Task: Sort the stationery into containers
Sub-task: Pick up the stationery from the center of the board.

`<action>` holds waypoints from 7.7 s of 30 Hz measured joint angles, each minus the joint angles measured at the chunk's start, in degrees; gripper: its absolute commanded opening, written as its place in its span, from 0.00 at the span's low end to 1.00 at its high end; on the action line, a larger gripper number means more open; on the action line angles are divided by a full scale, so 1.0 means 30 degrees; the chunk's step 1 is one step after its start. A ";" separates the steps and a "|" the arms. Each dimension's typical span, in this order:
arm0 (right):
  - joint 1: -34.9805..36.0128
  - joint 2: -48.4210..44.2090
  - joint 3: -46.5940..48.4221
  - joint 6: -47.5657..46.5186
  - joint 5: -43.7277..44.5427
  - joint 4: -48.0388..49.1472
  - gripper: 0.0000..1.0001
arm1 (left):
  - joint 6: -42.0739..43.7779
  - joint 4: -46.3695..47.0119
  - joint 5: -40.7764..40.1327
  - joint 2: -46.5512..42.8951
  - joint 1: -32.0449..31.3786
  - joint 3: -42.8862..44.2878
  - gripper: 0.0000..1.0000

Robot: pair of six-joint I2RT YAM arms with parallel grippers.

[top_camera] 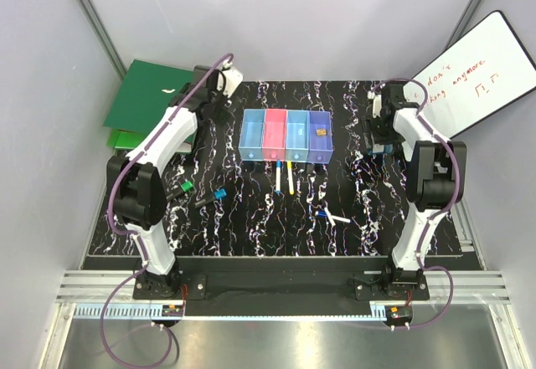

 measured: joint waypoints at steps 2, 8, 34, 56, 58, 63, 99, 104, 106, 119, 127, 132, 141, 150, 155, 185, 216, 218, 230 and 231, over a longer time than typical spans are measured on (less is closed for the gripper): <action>0.0255 -0.0801 -0.0503 -0.0597 -0.0029 0.0036 0.02 | 0.0000 0.0015 0.0080 -0.0015 -0.0058 -0.0444 0.99; 0.1260 -0.4641 -0.2601 -0.2514 -0.0437 0.0393 0.00 | -0.0073 -0.0466 0.1217 -0.0517 -0.0160 -0.2018 0.99; 0.9231 -1.6633 -0.8080 -1.3384 -0.1100 0.5661 0.00 | -0.7133 -0.4517 1.8943 0.2157 -0.1581 0.6739 0.99; 1.2662 -1.6356 -0.8189 -1.5504 0.2025 0.7978 0.00 | -1.6123 0.3985 2.2403 0.4371 -0.2929 0.7337 0.99; 1.2684 -1.6240 -0.8189 -1.5504 0.2055 0.8014 0.00 | -1.6793 0.5013 2.2702 0.4371 -0.2994 0.6972 0.99; 1.2779 -1.6211 -0.8189 -1.5504 0.2164 0.8174 0.00 | -1.8236 0.6768 2.3438 0.4371 -0.3191 0.6237 0.99; 1.2815 -1.6211 -0.8473 -1.5533 0.2637 0.9012 0.00 | -1.8156 0.7956 2.8013 0.4109 -0.4736 0.4211 0.94; 1.2815 -1.6211 -0.8473 -1.5533 0.2645 0.9114 0.00 | -1.8185 0.7723 2.7904 0.4109 -0.4743 0.4852 0.94; 1.2815 -1.6211 -0.8480 -1.5526 0.2645 0.9122 0.00 | -1.8345 0.7934 2.7889 0.4109 -0.4743 0.5238 0.94; 1.2823 -1.6262 -0.8517 -1.5518 0.2674 0.9610 0.00 | -1.9351 0.8976 2.7438 0.4189 -0.4699 0.5399 0.53; 1.2859 -1.6298 -0.8517 -1.5475 0.2841 0.9675 0.20 | -1.9453 0.9187 2.7343 0.4262 -0.4685 0.5399 0.27; 1.2881 -1.6305 -0.8517 -1.5475 0.2863 0.9661 0.82 | -1.9416 0.9165 2.7343 0.4262 -0.4685 0.5399 0.22; 1.3012 -1.6517 -0.8633 -1.4848 0.2849 0.9602 1.00 | -1.9416 0.8990 2.7358 0.4269 -0.4969 0.5406 0.13; 1.3019 -1.6553 -0.7672 -1.2050 0.2674 0.6659 1.00 | -1.8724 0.8109 2.7256 0.4262 -0.4918 0.5399 0.11; 1.3019 -1.6619 -0.5151 -0.9362 0.1362 0.2441 1.00 | -1.6560 0.5967 2.6534 0.4262 -0.4430 0.5399 0.08; 0.9989 -1.1183 0.4517 -0.2244 -0.8065 -0.7796 1.00 | -0.0918 -0.1763 1.4637 -0.5821 -0.5049 -0.2069 0.00; 0.8087 -0.7351 0.7278 0.1137 -1.5715 -0.8109 1.00 | -0.0590 -0.1246 1.2473 -0.8633 -0.7803 -0.3942 0.00; 0.8072 -0.7300 0.7278 0.1260 -1.5715 -0.8007 1.00 | -0.0648 -0.1239 1.2466 -0.8648 -0.7876 -0.3934 0.00; 0.8051 -0.7227 0.7227 0.1851 -1.5948 -0.7876 1.00 | -0.0641 -0.1107 1.1839 -0.8648 -0.7898 -0.3898 0.00; 0.8051 -0.7235 0.7176 0.1865 -1.5963 -0.7868 1.00 | -0.0634 -0.1056 1.1788 -0.8648 -0.7898 -0.3898 0.00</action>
